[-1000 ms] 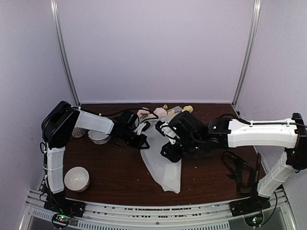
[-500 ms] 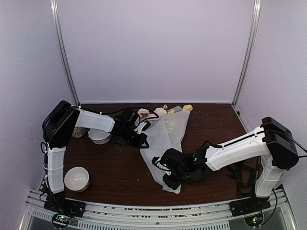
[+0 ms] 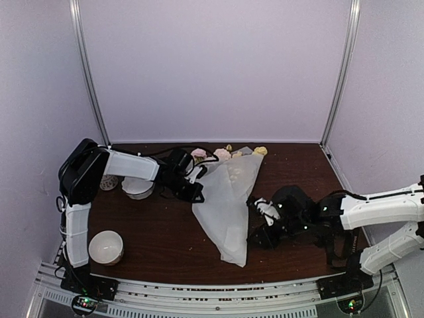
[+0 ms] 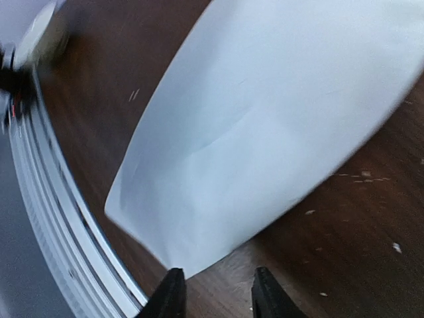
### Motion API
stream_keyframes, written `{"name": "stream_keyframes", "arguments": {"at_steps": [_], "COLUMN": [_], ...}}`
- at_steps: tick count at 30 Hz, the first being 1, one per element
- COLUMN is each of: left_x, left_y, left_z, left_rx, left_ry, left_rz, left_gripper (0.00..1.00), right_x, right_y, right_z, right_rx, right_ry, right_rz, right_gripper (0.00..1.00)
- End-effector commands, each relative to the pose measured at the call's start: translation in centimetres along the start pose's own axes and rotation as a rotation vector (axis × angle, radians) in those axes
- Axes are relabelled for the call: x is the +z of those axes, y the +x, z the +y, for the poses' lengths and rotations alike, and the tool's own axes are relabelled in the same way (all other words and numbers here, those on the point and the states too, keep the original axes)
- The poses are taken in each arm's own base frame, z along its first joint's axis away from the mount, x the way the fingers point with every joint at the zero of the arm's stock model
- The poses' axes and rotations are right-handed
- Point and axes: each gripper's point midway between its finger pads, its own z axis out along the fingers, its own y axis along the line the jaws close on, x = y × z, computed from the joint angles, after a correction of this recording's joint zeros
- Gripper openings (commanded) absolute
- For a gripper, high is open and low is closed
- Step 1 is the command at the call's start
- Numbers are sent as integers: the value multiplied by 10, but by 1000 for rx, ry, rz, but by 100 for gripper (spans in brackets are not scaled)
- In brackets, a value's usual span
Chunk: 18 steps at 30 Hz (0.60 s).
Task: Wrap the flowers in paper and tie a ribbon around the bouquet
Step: Press the fold line on the folded bouquet.
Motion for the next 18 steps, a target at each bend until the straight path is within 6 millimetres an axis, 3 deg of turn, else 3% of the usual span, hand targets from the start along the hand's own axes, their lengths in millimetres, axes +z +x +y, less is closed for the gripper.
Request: {"name": "stream_keyframes", "arguments": {"at_steps": [1,4,8,11,13,18], "left_x": [-1,0,0,1,1,-1], "left_y": [-10,-11,-7,-4,-3,-8], "left_z": [-10,-11,-11,-11,-12,-16], "left_rx": [55,57,48,42,39,36], "left_ry": [44,52,60,65,72,87], "left_rz": [-45,-53,-62,-53,-50,-62], "left_gripper": [0,0,0,0,0,0], "right_x": [-24,-19,-4,13,23,37], "right_y": [-46,-61,-76,-80,-82,-80], "right_z": [-42,-67,-83,-85,-81,-78], "right_rx": [293,441,536,521,511,540], "right_ry": [-13,-15,-59,-82,-117,-201], "right_rz": [-192,-231,-265,-227,-200,-169], "right_gripper": [44,52,62,62,56,21]}}
